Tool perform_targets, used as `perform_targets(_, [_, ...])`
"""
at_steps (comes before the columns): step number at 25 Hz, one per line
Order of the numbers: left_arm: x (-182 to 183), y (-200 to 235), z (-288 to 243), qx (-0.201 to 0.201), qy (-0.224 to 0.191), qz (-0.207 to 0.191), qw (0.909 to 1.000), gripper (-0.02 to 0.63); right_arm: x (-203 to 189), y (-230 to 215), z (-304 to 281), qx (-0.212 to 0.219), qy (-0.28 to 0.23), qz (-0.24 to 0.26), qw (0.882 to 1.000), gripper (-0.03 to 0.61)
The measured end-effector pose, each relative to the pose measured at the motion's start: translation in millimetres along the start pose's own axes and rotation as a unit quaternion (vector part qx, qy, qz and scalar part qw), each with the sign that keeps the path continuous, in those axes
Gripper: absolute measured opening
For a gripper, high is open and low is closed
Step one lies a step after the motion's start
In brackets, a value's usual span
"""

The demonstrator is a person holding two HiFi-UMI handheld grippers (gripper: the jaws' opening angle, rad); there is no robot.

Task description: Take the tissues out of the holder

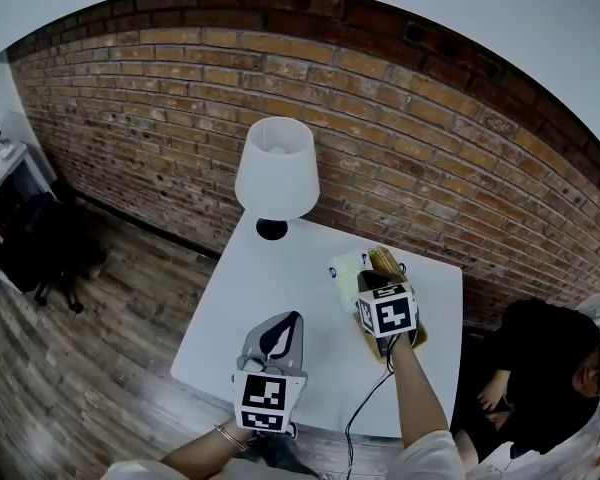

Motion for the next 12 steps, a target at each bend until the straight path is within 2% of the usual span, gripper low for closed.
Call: perform_targets(12, [-16,7,36,-0.006,0.008,-0.002,0.9999,0.006,-22,56,14,0.016,0.005,-0.001,1.0,0.012])
Point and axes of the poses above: the fingertips, and each gripper's own axes: z backward along the fingers, y to its left, x out of its top, the point moved 1 cm from there along z, backward along the fingers, and after that the axes turned 4 degrees about y, right-handed, at the moved point
